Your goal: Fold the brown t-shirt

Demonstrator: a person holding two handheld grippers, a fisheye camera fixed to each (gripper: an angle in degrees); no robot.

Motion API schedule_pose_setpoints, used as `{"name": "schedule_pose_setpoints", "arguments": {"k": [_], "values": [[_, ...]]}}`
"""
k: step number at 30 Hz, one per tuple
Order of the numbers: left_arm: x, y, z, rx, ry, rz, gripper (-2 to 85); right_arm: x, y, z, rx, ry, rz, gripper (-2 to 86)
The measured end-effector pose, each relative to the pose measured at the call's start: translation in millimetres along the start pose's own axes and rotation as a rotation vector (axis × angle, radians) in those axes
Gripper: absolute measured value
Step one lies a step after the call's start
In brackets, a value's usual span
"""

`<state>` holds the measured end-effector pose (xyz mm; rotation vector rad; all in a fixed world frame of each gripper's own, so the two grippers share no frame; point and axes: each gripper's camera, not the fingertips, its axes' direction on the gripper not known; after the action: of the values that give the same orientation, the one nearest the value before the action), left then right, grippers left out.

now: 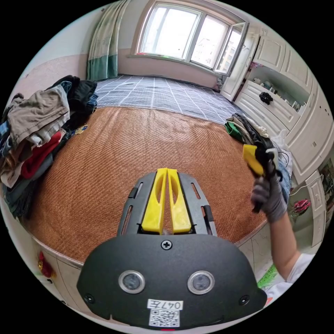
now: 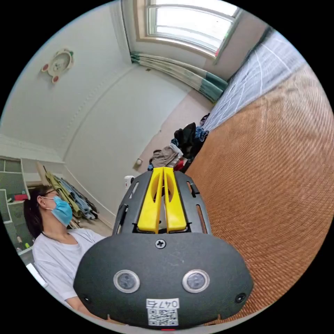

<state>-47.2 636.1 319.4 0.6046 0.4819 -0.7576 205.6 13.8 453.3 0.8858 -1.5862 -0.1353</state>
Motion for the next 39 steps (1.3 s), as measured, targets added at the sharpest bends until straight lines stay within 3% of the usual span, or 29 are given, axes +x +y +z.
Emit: {"name": "schedule_pose_setpoints", "arguments": {"k": [3, 7, 16, 25, 28, 34, 39], "values": [[-33.0, 22.9, -22.2, -0.007, -0.037, -0.010, -1.0, 36.5, 39.9, 35.5, 0.017, -0.036, 0.110, -0.7], [-82.1, 49.8, -51.8, 0.001, -0.034, -0.055, -1.0, 24.9, 43.3, 64.0, -0.059, 0.104, 0.066, -0.7], [-152.7, 106.8, -98.3, -0.021, -0.193, -0.082, -1.0, 25.9, 37.9, 130.3, -0.159, 0.158, 0.118, -0.6], [-256.9, 167.4, -132.0, -0.033, -0.132, -0.167, -1.0, -1.8, 25.5, 200.1, -0.225, 0.286, 0.137, -0.5], [-284.1, 181.5, -135.0, -0.053, -0.136, -0.185, -1.0, -26.6, 14.7, 249.8, -0.321, 0.350, 0.082, -0.3], [-340.9, 206.9, -146.2, -0.042, -0.127, -0.271, -1.0, -106.4, -51.2, 398.8, -0.412, 0.260, -0.080, 3.5], [-373.0, 218.7, -144.1, -0.065, -0.104, -0.300, -1.0, -222.7, -109.4, 544.8, -0.473, 0.316, -0.354, 5.9]]}}
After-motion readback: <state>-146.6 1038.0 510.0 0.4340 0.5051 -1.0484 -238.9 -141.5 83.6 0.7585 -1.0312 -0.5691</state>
